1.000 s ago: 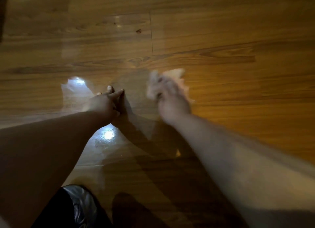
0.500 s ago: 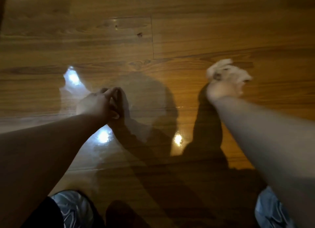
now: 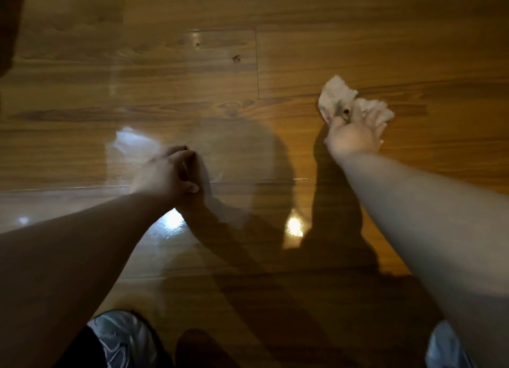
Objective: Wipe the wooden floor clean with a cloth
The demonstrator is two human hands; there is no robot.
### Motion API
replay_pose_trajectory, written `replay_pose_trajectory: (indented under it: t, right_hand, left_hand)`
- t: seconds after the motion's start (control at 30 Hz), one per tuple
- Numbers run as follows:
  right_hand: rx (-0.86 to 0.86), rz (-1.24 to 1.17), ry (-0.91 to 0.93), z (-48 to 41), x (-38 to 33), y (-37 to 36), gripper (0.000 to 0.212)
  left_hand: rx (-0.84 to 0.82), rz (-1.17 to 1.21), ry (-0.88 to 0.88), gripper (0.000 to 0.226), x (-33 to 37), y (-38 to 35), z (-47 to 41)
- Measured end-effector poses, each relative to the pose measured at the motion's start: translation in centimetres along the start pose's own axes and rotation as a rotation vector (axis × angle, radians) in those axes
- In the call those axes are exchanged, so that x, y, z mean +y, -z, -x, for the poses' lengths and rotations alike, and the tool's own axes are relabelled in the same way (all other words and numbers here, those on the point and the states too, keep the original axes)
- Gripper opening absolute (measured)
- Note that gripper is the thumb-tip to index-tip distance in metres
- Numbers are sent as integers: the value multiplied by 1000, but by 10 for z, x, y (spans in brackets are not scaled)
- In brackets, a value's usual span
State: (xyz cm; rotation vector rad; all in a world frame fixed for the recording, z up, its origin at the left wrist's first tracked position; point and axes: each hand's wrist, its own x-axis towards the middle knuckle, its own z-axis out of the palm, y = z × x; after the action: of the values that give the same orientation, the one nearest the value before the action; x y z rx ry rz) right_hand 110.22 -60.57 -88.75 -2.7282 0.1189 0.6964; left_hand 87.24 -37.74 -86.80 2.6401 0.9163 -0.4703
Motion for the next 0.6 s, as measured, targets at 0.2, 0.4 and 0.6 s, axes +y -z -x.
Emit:
replay_pose_trajectory:
  t: [0.2,0.4,0.6]
  right_hand:
    - [-512,65,729,92,-73,-61,48]
    - [-251,-115,536,114,-48,-47,48]
    - [-141,140,326,91,3,-30,61]
  left_hand:
    - [77,148,65,54,-3,3,2]
    - [74,113,134,59,23,-20,8]
    - [83,-55,-342,61,77,-65,23]
